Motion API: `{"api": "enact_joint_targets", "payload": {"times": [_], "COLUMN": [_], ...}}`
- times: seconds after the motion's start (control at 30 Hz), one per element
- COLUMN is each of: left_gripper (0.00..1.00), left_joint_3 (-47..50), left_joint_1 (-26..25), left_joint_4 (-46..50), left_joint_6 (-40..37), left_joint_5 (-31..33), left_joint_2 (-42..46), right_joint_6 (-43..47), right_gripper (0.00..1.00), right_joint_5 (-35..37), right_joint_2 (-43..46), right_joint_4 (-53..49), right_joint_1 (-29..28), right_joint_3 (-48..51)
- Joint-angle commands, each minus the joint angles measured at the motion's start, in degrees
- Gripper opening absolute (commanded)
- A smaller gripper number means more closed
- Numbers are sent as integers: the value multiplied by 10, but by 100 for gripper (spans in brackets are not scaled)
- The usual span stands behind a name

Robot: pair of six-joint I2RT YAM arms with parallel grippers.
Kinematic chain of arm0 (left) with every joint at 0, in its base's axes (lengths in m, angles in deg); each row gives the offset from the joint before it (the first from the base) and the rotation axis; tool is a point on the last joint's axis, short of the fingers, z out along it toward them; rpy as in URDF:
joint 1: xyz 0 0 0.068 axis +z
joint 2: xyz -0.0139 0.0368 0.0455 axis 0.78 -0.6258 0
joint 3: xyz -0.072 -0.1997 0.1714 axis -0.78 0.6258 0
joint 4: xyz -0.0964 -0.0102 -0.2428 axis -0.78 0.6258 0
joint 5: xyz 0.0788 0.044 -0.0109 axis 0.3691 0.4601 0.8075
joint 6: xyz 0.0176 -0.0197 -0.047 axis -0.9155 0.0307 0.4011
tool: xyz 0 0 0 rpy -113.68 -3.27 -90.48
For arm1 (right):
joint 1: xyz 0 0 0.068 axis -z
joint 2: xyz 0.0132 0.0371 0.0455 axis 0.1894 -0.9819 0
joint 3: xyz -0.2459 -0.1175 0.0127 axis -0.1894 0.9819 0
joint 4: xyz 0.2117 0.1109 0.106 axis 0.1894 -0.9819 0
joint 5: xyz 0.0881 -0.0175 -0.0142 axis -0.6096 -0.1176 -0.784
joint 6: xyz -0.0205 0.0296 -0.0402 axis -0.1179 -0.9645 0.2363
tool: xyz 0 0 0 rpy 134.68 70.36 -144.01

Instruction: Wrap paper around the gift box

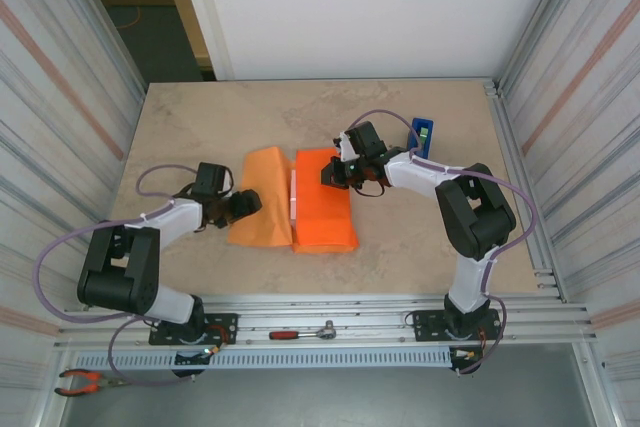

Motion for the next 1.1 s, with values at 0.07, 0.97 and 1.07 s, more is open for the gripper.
{"api": "enact_joint_targets", "payload": {"times": [0.07,0.97,1.07], "left_gripper": [73,74,75], "left_joint_3": [-20,22,21], "left_joint_1": [12,29,40], "left_joint_4": [-193,-29,-17], "left_joint_6": [-54,-11,-8], "left_joint_5": [-70,121,131], "left_joint_2": [-22,90,77], "right_joint_6": [-6,-8,-8], "right_gripper": [0,0,0], "right_joint_5": [34,30,29], "right_joint_2": [-26,-38,-39], "right_joint_4": [-45,-35,-34], "right_joint_1": [0,-2,-2], "right_joint_3": [25,30,30]}}
